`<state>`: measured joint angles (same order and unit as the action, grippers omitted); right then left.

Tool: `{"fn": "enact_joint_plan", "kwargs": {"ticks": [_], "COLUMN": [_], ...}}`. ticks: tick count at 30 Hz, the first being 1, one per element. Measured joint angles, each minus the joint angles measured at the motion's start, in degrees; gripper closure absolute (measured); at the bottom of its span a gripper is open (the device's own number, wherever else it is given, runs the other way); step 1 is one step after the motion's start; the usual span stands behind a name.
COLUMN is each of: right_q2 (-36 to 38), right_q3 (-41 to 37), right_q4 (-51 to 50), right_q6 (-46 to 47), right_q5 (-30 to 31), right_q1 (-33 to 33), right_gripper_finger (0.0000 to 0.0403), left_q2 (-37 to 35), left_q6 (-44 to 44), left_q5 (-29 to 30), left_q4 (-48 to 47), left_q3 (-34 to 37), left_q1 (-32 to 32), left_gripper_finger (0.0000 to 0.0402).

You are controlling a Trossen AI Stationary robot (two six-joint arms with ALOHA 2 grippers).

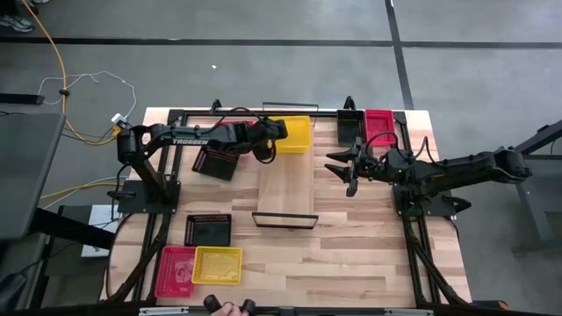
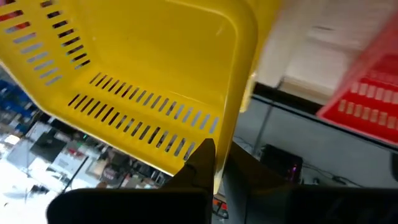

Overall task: Stack baskets on shelf by color
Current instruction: Stack the top yellow bin on the yellow bin on the shelf

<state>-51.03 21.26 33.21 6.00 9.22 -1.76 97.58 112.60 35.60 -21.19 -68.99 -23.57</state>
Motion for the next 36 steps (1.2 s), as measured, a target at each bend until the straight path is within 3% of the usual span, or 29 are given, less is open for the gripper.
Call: {"fn": "enact_joint_plan", "kwargs": {"ticks": [13,25,32,36], "right_q2": [0.00,0.00,0.00,0.00], "right_q3": [0.00,0.00,0.00,0.02], "right_q4": [-0.07,0.00,0.06,0.53], "right_q6": [0.00,0.00,0.00,0.00], "right_q5": [0.02,0.02,0.03,0.03], "right_q1": [-0.02,0.00,-0.01,-0.01], "right_gripper_finger": [0.0251,0.0251,0.0251,0.0251], "left_q2": [0.00,0.00,0.00,0.00], "left_q6": [-1.74,-5.81,-9.94,-13.01], "left_q5": [-5.38,-5.99,-2.71,3.01], "left_q4": [0.04,0.65,1.90,1.87], "left_q3": [0.00,0.00,0.00,0.00], "left_q1": [-0.07,-0.07,0.44,0.44], "left_gripper_finger": [0.0388,0.0291,0.0242,0.0227]}}
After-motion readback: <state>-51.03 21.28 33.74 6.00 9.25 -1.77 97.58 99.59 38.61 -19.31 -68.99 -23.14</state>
